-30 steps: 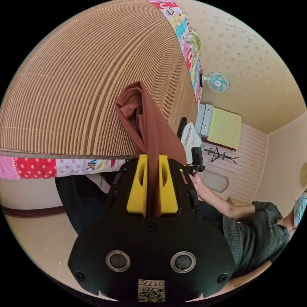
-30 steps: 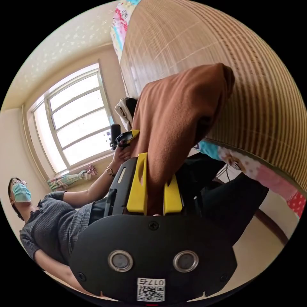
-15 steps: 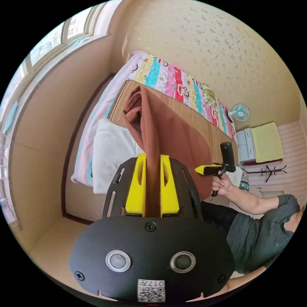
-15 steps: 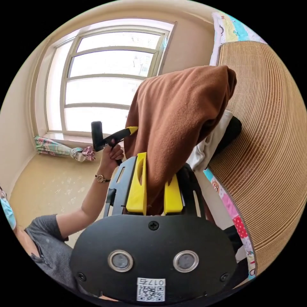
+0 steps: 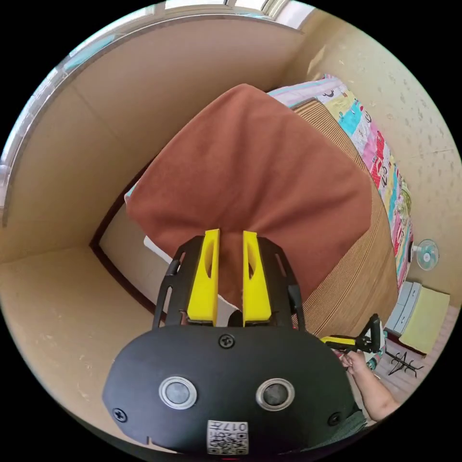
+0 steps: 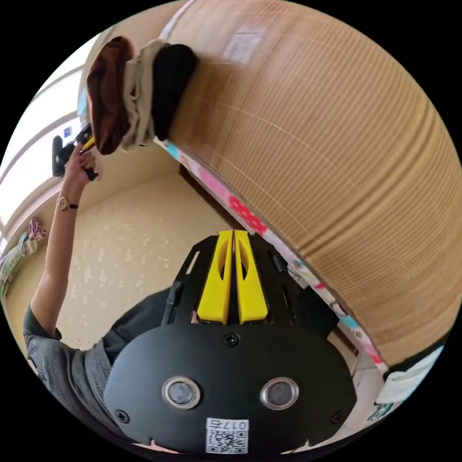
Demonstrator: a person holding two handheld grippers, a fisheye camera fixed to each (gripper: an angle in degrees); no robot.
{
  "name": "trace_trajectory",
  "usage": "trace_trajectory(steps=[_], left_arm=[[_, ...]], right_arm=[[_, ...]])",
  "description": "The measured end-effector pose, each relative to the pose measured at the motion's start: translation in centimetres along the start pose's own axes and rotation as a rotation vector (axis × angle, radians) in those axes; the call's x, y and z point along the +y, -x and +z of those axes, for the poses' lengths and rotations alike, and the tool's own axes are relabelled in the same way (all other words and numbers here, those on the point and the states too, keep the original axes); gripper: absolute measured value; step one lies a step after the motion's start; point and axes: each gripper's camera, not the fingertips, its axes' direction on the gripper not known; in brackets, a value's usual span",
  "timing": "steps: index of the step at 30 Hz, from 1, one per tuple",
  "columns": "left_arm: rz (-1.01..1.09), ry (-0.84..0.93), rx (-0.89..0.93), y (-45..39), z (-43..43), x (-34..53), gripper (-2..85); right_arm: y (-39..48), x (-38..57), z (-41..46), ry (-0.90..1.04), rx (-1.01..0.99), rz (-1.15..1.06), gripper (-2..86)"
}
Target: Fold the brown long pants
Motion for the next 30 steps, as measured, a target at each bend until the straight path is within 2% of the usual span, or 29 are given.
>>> trace_trajectory(steps=[4, 6, 7, 9, 11, 14, 16, 18, 21, 23, 30], left_arm=[[-0.089, -0.043, 0.038, -0.7, -1.9, 2.5, 6.0], [-0.096, -0.142, 0.13, -1.8, -3.7, 4.8, 1.6], [-0.093, -0.205, 0.171, -3.3, -4.7, 6.5, 0.5], [-0.053, -0.236, 0.148, -6.8, -5.1, 8.8, -0.4], [0.053, -0.185, 0.098, -11.7, -3.4, 10.5, -0.7], [0.347, -0.011, 0.093, -20.9, 3.1, 13.4, -0.8], [0.567, 0.22, -0.031, -26.6, 9.6, 16.3, -0.7], [0.651, 0.406, -0.127, -28.9, 13.7, 18.3, -0.6], [0.673, 0.545, -0.184, -30.3, 16.4, 19.2, -0.5], [0.638, 0.564, -0.194, -30.8, 16.5, 18.4, -0.5], [0.525, 0.507, -0.098, -33.7, 15.1, 15.3, -0.5]], right_arm=[[-13.6, 14.1, -4.0, 0.01, 0.142, 0.372, 0.5], [-17.6, 20.8, -6.1, -0.04, 0.106, 0.539, 0.4], [-19.4, 25.0, -7.6, -0.116, 0.039, 0.633, 0.4], [-20.5, 31.0, -9.7, -0.316, -0.097, 0.685, 0.3], [-20.9, 37.5, -11.1, -0.581, -0.263, 0.667, 0.3], [-21.6, 43.6, -9.8, -0.773, -0.402, 0.697, 0.3], [-22.5, 46.6, -7.7, -0.843, -0.488, 0.762, 0.2], [-23.6, 49.7, -5.0, -0.907, -0.597, 0.822, 0.2], [-24.8, 55.9, 0.4, -1.054, -0.788, 0.902, 0.2], [-25.3, 61.3, 5.5, -1.147, -0.906, 0.996, 0.3], [-24.2, 73.5, 19.1, -1.147, -1.157, 1.374, 0.2]])
